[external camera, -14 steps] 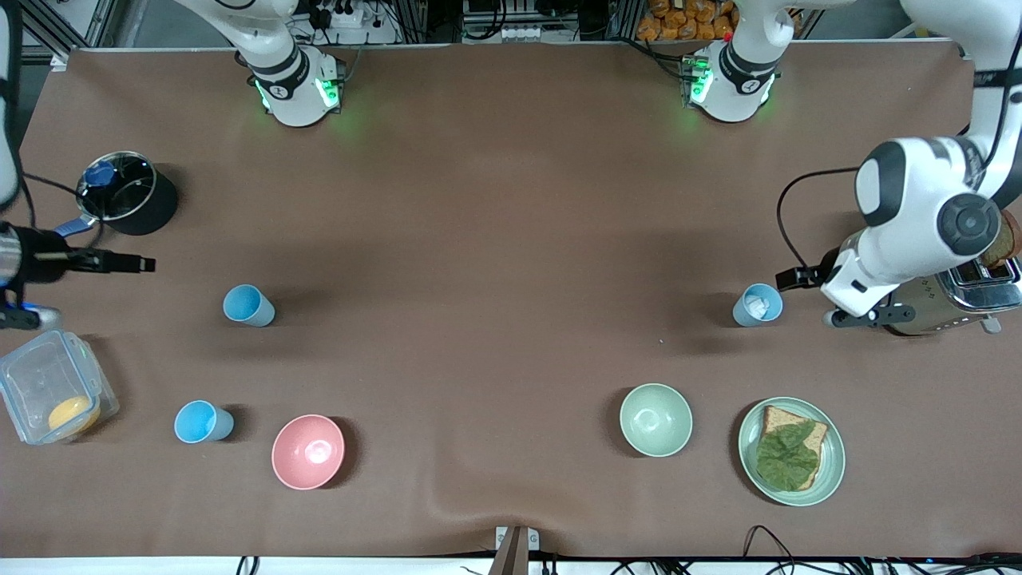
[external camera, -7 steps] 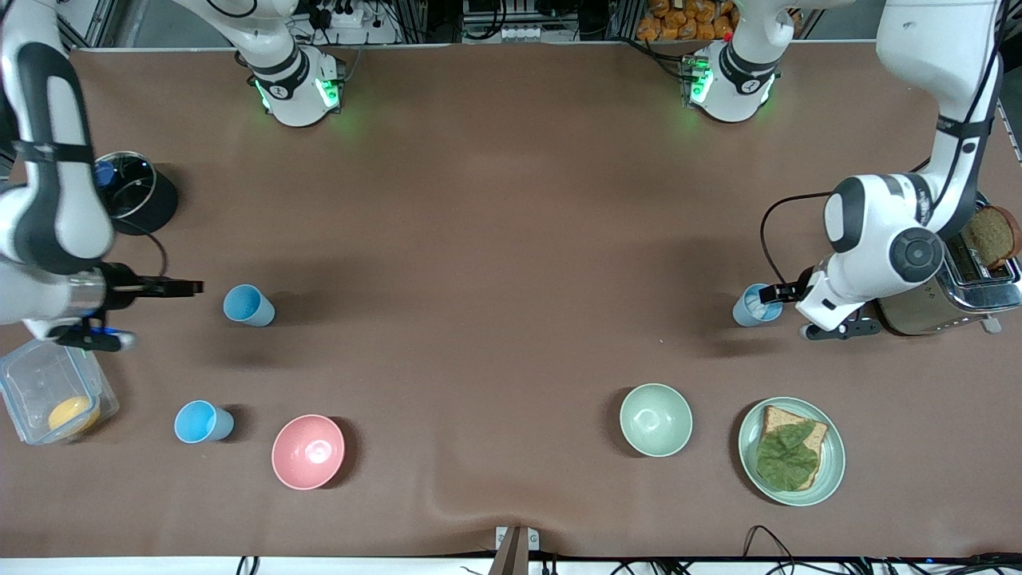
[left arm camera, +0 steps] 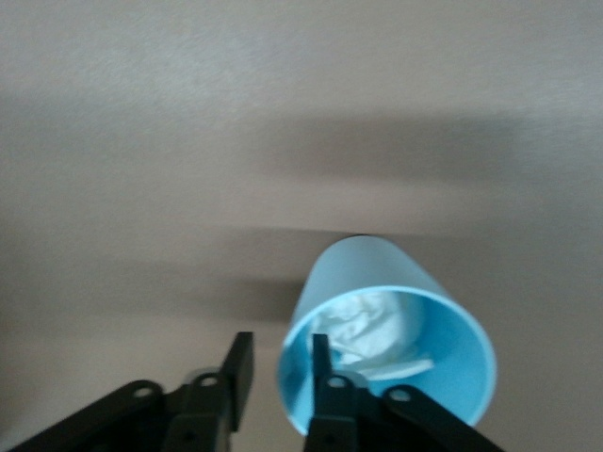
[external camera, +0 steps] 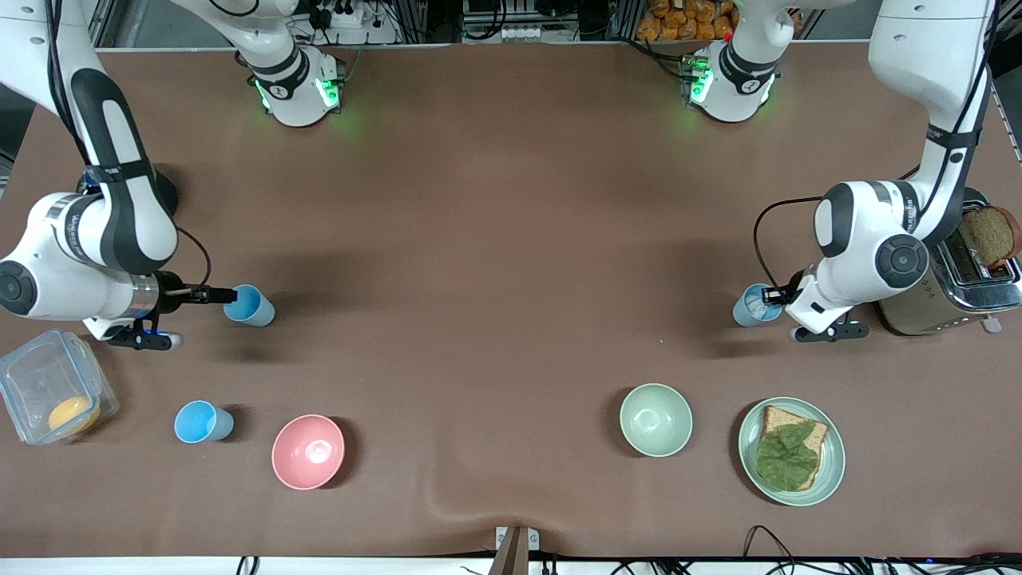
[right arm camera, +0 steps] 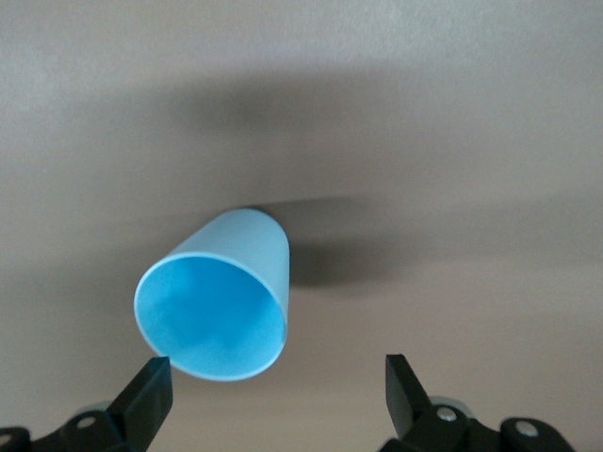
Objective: Stack blue cups with both arms
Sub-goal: 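Close both grippers on their blue cups and lift them, then carry the tissue cup to the table middle with the left gripper and release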
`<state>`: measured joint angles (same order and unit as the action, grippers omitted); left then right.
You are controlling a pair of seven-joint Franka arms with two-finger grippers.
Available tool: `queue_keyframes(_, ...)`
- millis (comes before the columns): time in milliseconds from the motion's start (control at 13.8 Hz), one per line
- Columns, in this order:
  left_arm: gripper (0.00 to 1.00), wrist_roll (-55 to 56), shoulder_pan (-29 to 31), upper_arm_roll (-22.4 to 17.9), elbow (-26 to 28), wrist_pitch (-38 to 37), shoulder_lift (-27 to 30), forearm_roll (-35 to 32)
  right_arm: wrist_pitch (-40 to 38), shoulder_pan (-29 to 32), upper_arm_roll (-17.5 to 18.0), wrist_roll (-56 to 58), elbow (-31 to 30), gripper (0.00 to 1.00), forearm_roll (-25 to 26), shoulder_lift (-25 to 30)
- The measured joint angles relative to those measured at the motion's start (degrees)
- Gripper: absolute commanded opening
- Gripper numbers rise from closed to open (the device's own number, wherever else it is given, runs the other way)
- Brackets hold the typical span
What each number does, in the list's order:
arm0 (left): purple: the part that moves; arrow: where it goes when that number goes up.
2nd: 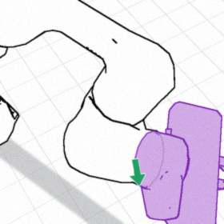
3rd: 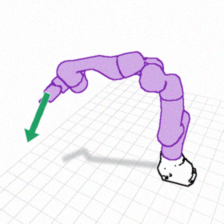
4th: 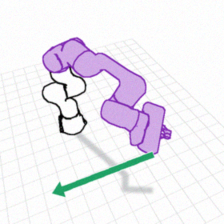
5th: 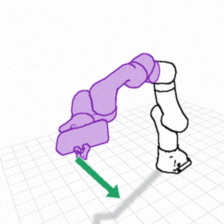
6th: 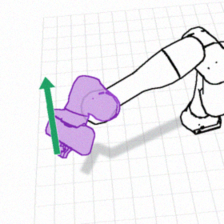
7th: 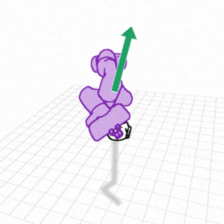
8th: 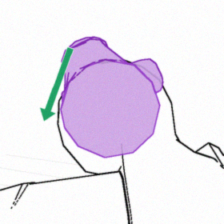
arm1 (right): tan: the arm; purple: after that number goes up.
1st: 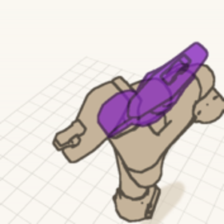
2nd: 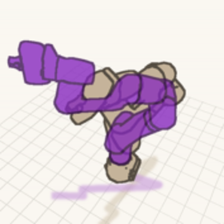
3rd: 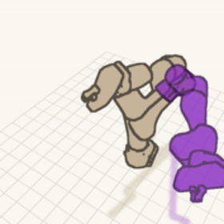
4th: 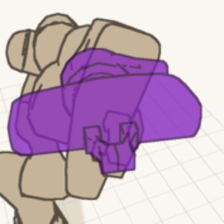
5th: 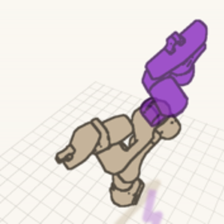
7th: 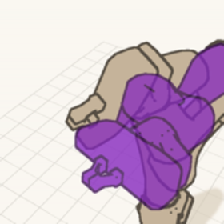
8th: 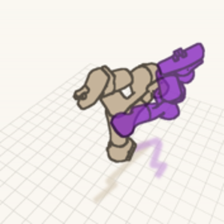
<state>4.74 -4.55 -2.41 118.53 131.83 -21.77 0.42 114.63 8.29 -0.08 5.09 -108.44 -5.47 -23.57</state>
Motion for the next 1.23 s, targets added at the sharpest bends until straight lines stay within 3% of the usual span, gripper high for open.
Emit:
queue_keyframes(434, 0.0, 2.7, 0.0, 6.2, -0.9, 0.1, 1.4, 2.1, 2.6, -0.7, 0.0, 0.0, -0.1, 1.0, 1.7, -2.7)
queue_keyframes(723, 0.0, 14.9, -1.1, 17.1, -2.7, -0.4, 2.1, 2.3, 3.5, -0.8, 0.0, 0.0, -0.1, 1.0, 1.9, -4.4)
queue_keyframes(795, 0.0, 19.4, -2.6, 19.1, -3.5, -0.4, 1.6, 2.3, 3.7, -0.9, 0.0, 0.0, -0.1, 0.74, 2.0, -4.7)
queue_keyframes(867, 0.0, 24.1, -5.0, 20.1, -4.7, -0.4, 0.9, 2.3, 3.8, -1.2, 0.1, 0.0, 0.0, 0.36, 2.0, -5.0)
queue_keyframes(940, 0.0, 28.8, -7.9, 20.3, -6.3, -0.4, -0.2, 2.3, 3.8, -1.5, 0.1, 0.0, 0.1, 0.1, 2.2, -5.2)
queue_keyframes(1012, 0.0, 33.2, -10.8, 20.3, -8.3, -0.4, -1.6, 2.3, 3.8, -1.7, 0.1, 0.0, 0.1, 0.0, 2.5, -5.4)
queue_keyframes(1229, 0.0, 42.9, -17.9, 20.3, -15.1, -0.4, -7.0, 2.3, 3.9, -2.0, 0.1, 0.0, 0.1, 0.0, 3.4, -5.5)
